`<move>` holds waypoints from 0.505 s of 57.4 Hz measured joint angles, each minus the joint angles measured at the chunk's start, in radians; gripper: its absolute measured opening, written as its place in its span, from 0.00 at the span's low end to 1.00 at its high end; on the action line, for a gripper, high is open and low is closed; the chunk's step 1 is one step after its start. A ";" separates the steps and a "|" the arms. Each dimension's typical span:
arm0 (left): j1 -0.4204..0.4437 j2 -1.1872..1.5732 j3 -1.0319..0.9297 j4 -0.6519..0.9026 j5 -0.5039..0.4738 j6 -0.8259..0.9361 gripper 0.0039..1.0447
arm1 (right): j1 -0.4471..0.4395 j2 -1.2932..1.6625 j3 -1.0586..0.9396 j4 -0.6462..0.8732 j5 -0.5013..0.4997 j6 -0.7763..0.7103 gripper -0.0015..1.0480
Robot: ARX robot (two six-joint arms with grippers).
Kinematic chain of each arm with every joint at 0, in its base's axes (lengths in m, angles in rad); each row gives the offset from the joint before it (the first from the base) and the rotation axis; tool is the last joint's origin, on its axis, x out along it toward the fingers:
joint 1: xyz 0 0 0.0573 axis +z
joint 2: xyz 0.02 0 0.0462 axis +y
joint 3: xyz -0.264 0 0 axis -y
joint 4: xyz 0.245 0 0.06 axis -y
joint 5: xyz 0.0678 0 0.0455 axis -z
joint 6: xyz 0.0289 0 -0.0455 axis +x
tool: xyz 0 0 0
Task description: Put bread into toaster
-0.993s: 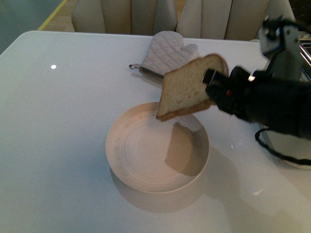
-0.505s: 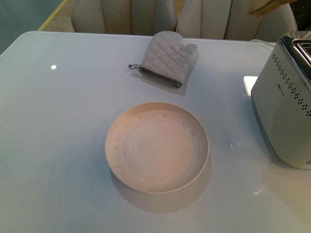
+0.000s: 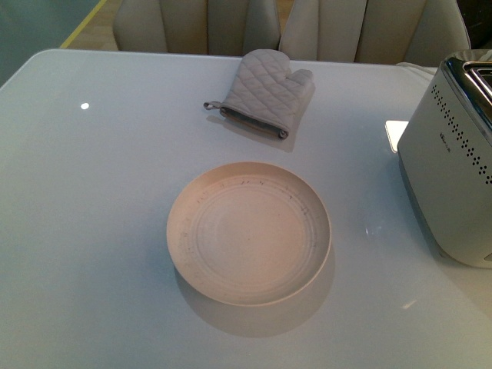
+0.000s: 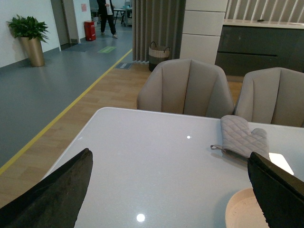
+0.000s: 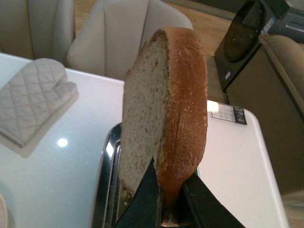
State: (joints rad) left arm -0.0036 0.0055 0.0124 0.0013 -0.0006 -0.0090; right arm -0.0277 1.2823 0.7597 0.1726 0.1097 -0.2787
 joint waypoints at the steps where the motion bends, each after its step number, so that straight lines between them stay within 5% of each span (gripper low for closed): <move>1: 0.000 0.000 0.000 0.000 0.000 0.000 0.93 | 0.000 0.002 0.000 -0.001 0.003 0.000 0.03; 29: 0.000 0.000 0.000 0.000 0.000 0.000 0.93 | 0.000 0.127 -0.027 0.022 0.066 -0.011 0.03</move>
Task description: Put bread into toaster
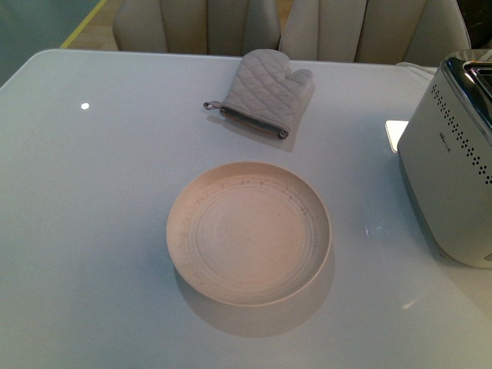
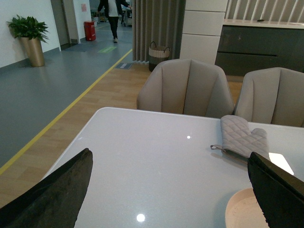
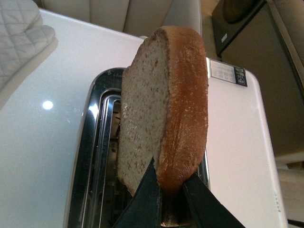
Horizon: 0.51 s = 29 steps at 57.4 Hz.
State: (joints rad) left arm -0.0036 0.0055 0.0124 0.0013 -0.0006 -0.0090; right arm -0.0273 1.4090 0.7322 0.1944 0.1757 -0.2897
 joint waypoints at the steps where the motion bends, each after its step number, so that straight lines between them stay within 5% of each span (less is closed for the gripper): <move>1: 0.000 0.000 0.000 0.000 0.000 0.000 0.93 | 0.000 0.003 0.000 -0.003 0.002 0.000 0.03; 29: 0.000 0.000 0.000 0.000 0.000 0.000 0.93 | 0.004 0.048 0.046 -0.139 0.046 0.001 0.03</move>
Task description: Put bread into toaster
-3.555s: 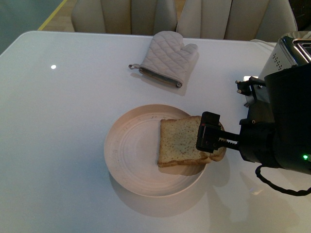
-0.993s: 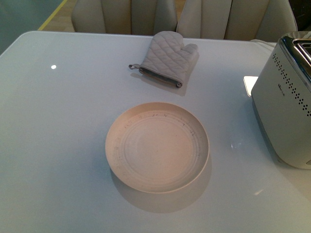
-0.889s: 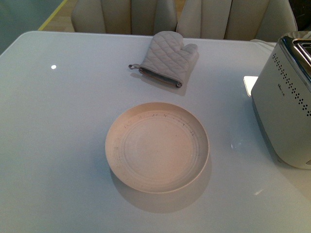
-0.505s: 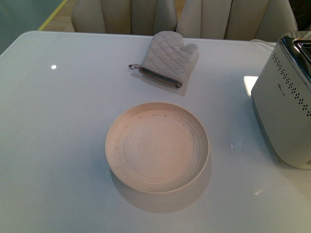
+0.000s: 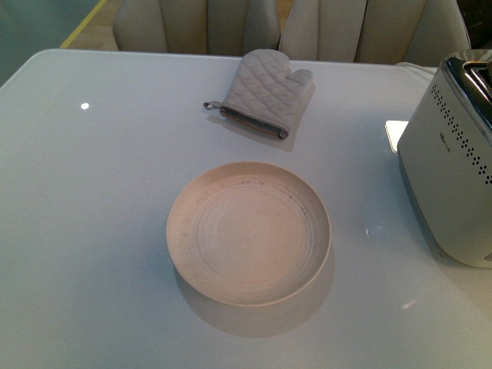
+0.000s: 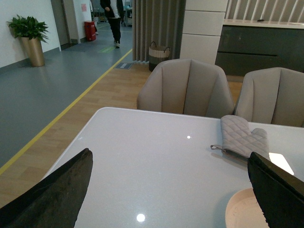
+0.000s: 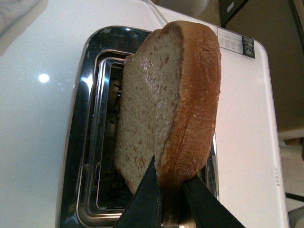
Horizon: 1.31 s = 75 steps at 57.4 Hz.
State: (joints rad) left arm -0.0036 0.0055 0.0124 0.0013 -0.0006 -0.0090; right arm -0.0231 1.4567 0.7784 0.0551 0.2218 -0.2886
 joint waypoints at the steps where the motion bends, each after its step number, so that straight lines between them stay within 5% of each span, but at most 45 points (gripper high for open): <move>1: 0.000 0.000 0.000 0.000 0.000 0.000 0.93 | 0.001 0.002 0.003 -0.006 0.001 0.000 0.03; 52: 0.000 0.000 0.000 0.000 0.000 0.000 0.93 | -0.004 -0.024 -0.022 -0.048 -0.032 -0.011 0.04; 75: 0.000 0.000 0.000 0.000 0.000 0.000 0.93 | 0.002 0.013 -0.075 0.021 -0.058 0.041 0.69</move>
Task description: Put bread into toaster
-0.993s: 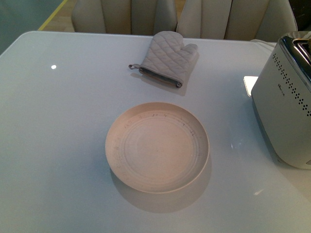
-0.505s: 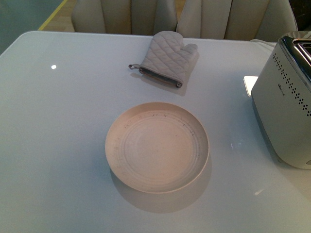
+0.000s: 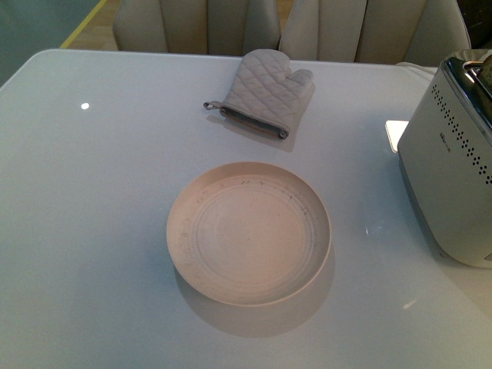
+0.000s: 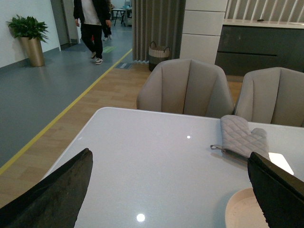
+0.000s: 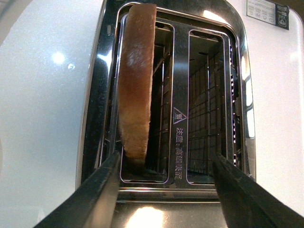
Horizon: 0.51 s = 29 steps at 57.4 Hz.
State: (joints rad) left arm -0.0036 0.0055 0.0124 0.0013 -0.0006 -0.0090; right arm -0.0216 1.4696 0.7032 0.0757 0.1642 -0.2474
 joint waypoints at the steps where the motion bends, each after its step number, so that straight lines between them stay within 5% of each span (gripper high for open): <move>1: 0.000 0.000 0.000 0.000 0.000 0.000 0.93 | 0.000 -0.002 -0.002 0.005 0.000 0.000 0.71; 10: 0.000 0.000 0.000 0.000 0.000 0.000 0.93 | -0.008 -0.072 -0.034 0.066 -0.027 0.035 0.93; 25: 0.000 0.000 0.000 0.000 0.000 0.000 0.93 | -0.016 -0.373 -0.155 0.158 -0.093 0.206 0.91; 29: 0.000 0.000 0.000 0.000 0.000 0.000 0.93 | 0.002 -0.446 -0.261 0.345 -0.142 0.222 0.82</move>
State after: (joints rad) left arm -0.0036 0.0055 0.0124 0.0013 -0.0006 -0.0090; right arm -0.0200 1.0233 0.4427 0.4210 0.0219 -0.0250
